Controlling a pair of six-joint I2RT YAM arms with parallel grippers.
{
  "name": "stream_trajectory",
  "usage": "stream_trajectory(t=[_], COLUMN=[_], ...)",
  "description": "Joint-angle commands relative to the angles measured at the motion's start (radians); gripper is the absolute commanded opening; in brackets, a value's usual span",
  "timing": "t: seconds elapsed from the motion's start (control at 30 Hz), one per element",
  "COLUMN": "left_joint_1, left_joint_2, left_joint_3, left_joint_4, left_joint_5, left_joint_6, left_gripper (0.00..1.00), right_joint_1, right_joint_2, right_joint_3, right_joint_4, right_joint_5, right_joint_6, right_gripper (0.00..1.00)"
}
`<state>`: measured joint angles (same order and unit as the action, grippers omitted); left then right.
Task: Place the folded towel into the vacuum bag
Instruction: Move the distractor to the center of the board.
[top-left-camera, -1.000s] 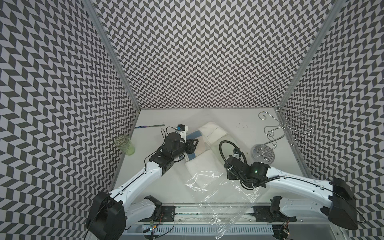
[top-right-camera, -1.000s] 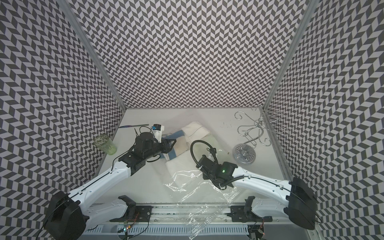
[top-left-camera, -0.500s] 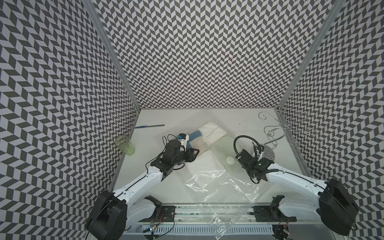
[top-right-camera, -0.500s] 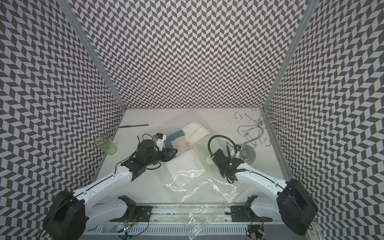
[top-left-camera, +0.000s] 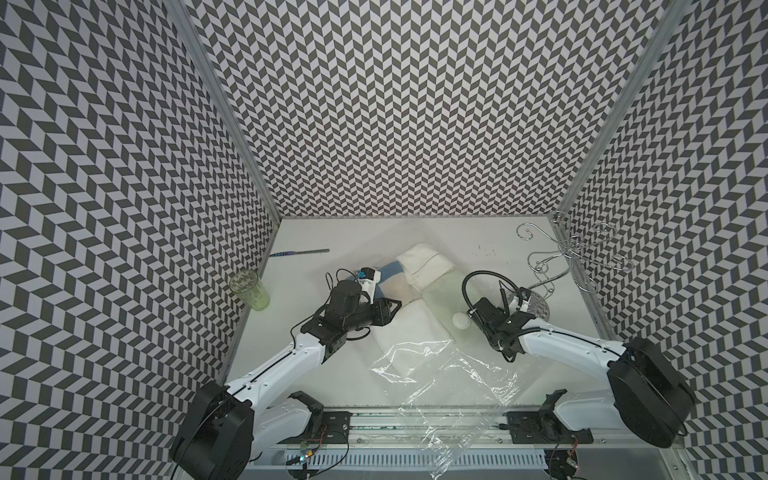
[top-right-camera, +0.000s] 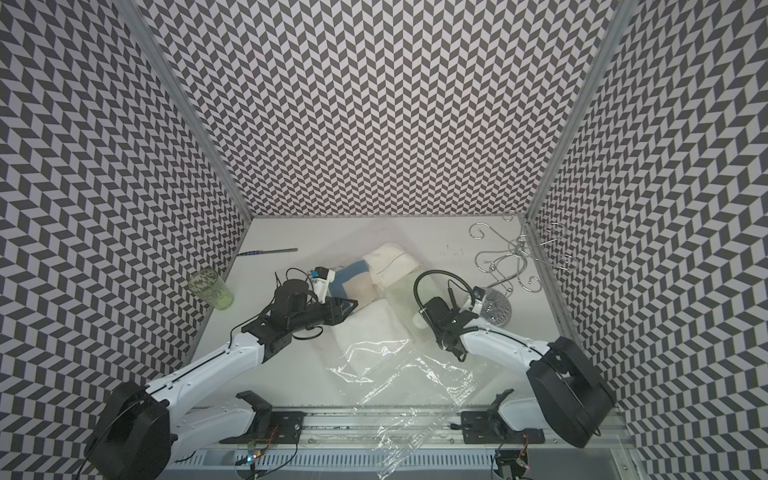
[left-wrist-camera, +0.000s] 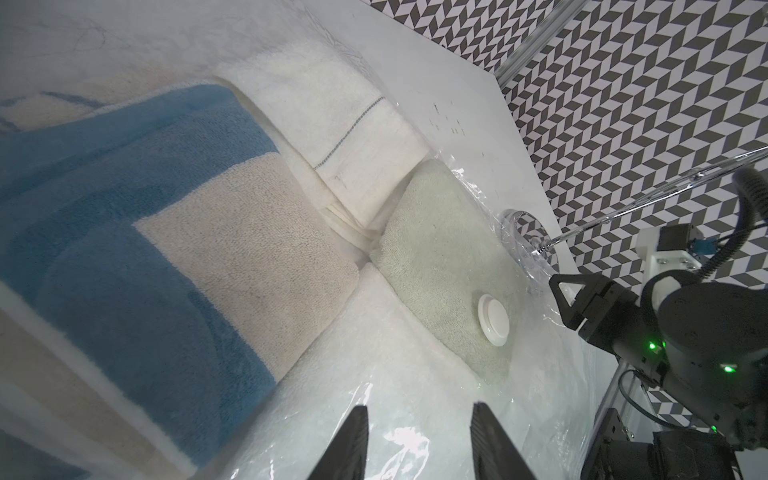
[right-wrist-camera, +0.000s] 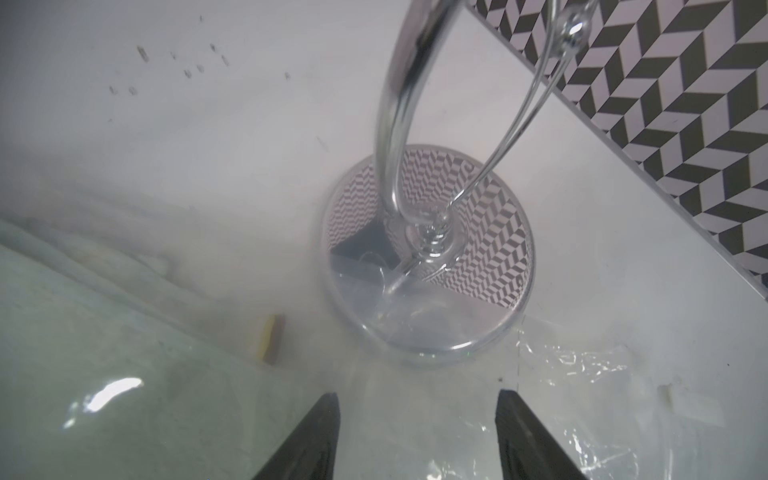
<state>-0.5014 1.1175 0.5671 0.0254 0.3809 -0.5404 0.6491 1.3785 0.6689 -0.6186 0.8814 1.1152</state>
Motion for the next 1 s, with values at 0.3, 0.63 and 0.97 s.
stream_trajectory(t=[0.3,0.63,0.97], left_joint_1=[0.001,0.0,-0.005], left_joint_2=[0.019,0.03,0.044], left_joint_3=[-0.001,-0.002,-0.002], left_joint_4=[0.027,0.026,0.021], left_joint_5=[0.055,0.072,0.081], left_joint_6=[0.031,0.038,0.042], left_gripper=[0.43,0.43,0.43], right_joint_1=[-0.118,-0.181,-0.22], right_joint_2=[0.071,0.128,0.164], right_joint_3=[0.07,0.089,0.111], right_joint_4=[0.202,0.296,0.301], right_joint_5=[0.171,0.152,0.168], right_joint_6=[-0.086,-0.101,-0.028], right_gripper=[0.61,0.5,0.39])
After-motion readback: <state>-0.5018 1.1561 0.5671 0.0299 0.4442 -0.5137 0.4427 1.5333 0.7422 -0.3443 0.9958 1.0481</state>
